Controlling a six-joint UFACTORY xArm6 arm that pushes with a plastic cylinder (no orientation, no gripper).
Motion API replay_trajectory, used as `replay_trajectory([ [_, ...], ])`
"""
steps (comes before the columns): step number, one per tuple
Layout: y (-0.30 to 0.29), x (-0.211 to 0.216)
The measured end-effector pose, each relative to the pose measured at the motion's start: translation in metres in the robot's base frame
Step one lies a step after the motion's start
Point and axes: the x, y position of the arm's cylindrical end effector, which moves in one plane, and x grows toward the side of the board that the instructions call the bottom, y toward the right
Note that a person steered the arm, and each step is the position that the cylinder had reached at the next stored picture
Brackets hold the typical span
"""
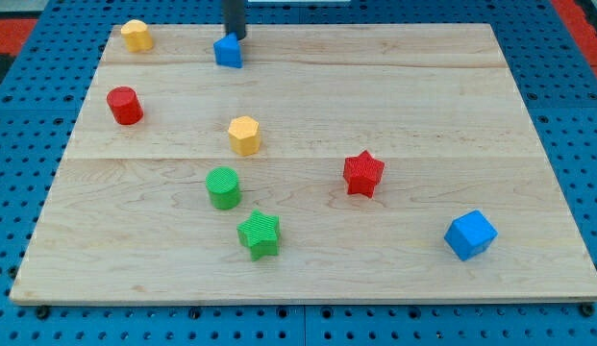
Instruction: Move the blue triangle diagonally top right to the red star
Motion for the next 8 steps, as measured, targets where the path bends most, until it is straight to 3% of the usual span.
replay_trajectory([
  [2,0.077,0.124],
  [3,0.027,0.083],
  [4,-0.026,0.084],
  [5,0.024,0.132],
  [6,0.137,0.164],
  [7,0.178,0.161],
  [8,0.145,0.133],
])
